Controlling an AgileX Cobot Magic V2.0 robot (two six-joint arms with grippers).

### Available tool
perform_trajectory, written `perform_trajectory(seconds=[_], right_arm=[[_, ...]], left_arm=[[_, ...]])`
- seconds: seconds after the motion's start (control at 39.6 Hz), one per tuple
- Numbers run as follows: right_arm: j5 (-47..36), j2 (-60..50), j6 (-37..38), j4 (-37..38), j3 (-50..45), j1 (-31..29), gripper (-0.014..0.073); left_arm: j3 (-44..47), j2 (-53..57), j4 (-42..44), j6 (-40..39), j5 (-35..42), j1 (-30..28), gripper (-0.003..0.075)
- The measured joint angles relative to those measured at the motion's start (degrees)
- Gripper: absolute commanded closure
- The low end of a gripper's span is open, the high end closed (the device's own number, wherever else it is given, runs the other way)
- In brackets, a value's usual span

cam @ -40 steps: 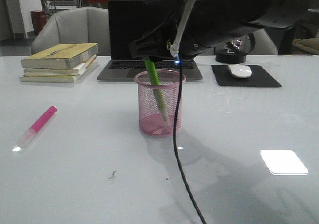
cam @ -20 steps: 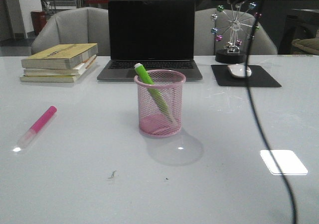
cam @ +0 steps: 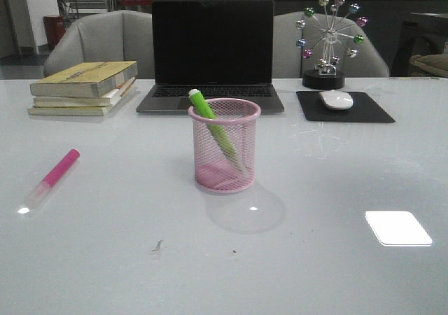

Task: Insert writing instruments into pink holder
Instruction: 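Withdraw the right gripper away from the holder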

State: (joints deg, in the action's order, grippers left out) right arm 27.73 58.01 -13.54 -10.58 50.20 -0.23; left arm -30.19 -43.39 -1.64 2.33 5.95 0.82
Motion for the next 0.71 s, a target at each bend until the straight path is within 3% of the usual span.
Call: perform_trajectory(seconds=[0.38,0.71], right_arm=[[3.42,-5.23,0.0,1.21,-7.58,-1.93,0.0064],[3.69,-5.25,0.0,1.3,-9.3,-1.93,0.0064]], left_arm=[[0.0,0.0,0.0,0.0,-0.15,0.0,0.0369],[-3.46,-1.32,0.0,0.0,-7.04,0.0,0.0365]])
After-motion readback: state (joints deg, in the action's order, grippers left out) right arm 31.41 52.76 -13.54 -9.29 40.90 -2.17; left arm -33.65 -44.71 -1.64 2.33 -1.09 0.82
